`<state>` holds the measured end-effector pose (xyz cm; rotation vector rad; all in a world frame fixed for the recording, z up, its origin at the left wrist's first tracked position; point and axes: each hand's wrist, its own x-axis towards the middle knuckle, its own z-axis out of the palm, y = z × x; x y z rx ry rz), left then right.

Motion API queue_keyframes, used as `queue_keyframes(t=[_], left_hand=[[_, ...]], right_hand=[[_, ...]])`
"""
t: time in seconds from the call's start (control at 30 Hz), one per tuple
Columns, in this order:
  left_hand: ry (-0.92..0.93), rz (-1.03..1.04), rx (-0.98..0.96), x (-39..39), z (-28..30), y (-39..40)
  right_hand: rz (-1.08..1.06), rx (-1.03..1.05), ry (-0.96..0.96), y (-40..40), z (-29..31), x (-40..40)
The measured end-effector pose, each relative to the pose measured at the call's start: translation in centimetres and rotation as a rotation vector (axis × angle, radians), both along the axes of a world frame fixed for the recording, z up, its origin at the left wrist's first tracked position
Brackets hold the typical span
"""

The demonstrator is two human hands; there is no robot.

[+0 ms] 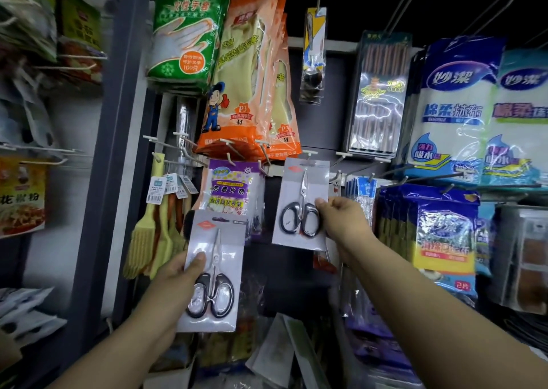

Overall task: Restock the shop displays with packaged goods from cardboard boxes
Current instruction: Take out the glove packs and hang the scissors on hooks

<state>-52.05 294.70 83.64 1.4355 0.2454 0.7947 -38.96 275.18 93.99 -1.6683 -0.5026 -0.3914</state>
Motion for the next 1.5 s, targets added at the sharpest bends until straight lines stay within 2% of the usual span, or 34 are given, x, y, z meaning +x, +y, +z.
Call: queue_keyframes(t=[0.37,0.8,1.03,1.17,1.3,1.4,1.5], left_hand=[[0.004,-0.031,-0.024,-0.1,-0.7,1.3],[0.015,-0.068,-0.09,1.1,-1.7,2.3],[0.03,-0.057,-0.102,1.7,-2.1,2.0],[0.027,-0.062,-0.116,1.7,-2.1,0.9],[0.028,-0.08,-0.107,2.3,-1.9,-0.5],[0.023,-0.13,-0.077,2.6,-1.4,-2.1],[-0.001,-0.167,-0.043,2.9,-0.7,-3.8]], right_hand=[[-0.042,0.055,0.028,1.2,-0.3,2.5],[-0.198,-0.07,0.089,3.0,-0.8,7.3],[-0.162,-0.067,0.173,3.6,-2.4,8.5],[-0.091,-0.109,0.338,3.1,-6.3,8.6],[0.037,-0.34,0.188,2.2,-10.4,2.3],[0.276,-0.298,0.101,2.0,-11.9,-1.8],[0.409,-0.229,0.1,2.1,-11.7,-3.9]])
